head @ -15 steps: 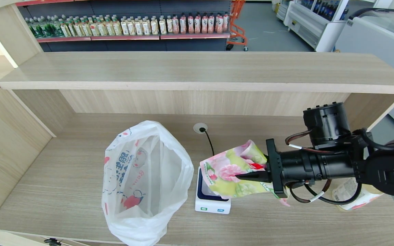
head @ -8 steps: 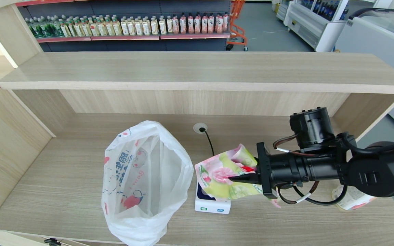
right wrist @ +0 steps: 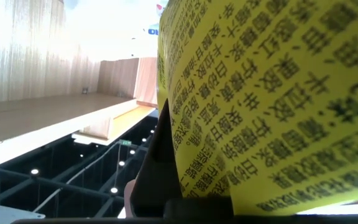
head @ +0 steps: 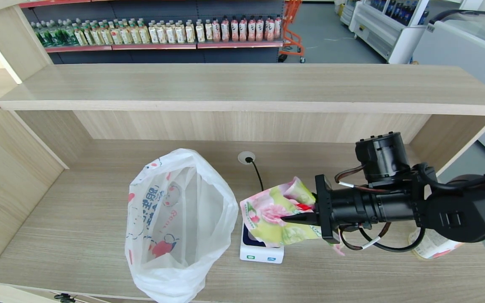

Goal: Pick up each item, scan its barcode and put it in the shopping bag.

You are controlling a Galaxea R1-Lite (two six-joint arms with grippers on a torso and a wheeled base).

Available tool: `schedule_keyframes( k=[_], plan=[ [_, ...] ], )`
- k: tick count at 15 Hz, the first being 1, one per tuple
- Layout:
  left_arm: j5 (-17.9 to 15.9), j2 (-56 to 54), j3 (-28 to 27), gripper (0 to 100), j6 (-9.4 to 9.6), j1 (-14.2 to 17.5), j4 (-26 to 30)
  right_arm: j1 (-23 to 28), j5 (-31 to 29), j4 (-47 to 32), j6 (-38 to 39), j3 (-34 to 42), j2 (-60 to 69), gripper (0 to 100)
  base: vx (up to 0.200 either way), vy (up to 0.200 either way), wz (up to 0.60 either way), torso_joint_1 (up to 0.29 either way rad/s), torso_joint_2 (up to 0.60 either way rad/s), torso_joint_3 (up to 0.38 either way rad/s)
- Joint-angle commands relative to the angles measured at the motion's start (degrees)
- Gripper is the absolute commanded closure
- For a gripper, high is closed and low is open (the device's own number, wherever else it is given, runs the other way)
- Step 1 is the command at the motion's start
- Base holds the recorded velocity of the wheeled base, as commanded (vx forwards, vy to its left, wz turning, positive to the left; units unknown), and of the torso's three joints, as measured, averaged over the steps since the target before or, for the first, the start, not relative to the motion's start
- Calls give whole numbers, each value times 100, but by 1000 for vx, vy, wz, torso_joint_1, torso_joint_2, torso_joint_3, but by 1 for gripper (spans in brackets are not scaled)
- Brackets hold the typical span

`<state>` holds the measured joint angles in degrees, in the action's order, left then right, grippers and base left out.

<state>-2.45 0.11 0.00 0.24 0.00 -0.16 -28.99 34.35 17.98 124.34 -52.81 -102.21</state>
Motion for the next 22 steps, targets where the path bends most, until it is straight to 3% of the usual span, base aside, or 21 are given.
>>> schedule_keyframes(
  k=[1,3,5,7,8,9,12,14,17,22],
  plan=[
    [-1,-2,0,0,2,0,-2,7,1,4,2,-10,34,100,0,0,0,0,0,0],
    [-1,-2,0,0,2,-9,-2,51,19,-23,28,-28,227,100,0,0,0,0,0,0],
    [-1,-2,0,0,2,0,-2,95,19,-49,-33,333,1273,100,0,0,0,0,0,0],
    [-1,-2,0,0,2,0,-2,245,63,-119,-613,421,1976,100,0,0,0,0,0,0],
    [-1,-2,0,0,2,0,-2,535,63,-471,-1747,429,2513,100,0,0,0,0,0,0],
    [-1,-2,0,0,2,0,-2,587,63,-1025,-4032,421,2961,100,0,0,0,0,0,0],
    [-1,-2,0,0,2,0,-2,623,-227,-2449,-9077,588,3066,100,0,0,0,0,0,0],
    [-1,-2,0,0,2,0,-2,728,-227,-2818,-10940,667,3224,100,0,0,0,0,0,0],
    [-1,-2,0,0,2,0,-2,561,-667,-2826,-12645,1194,3471,100,0,0,0,0,0,0],
    [-1,-2,0,0,2,0,-2,333,-755,-2993,-13138,684,3286,100,0,0,0,0,0,0]
  ],
)
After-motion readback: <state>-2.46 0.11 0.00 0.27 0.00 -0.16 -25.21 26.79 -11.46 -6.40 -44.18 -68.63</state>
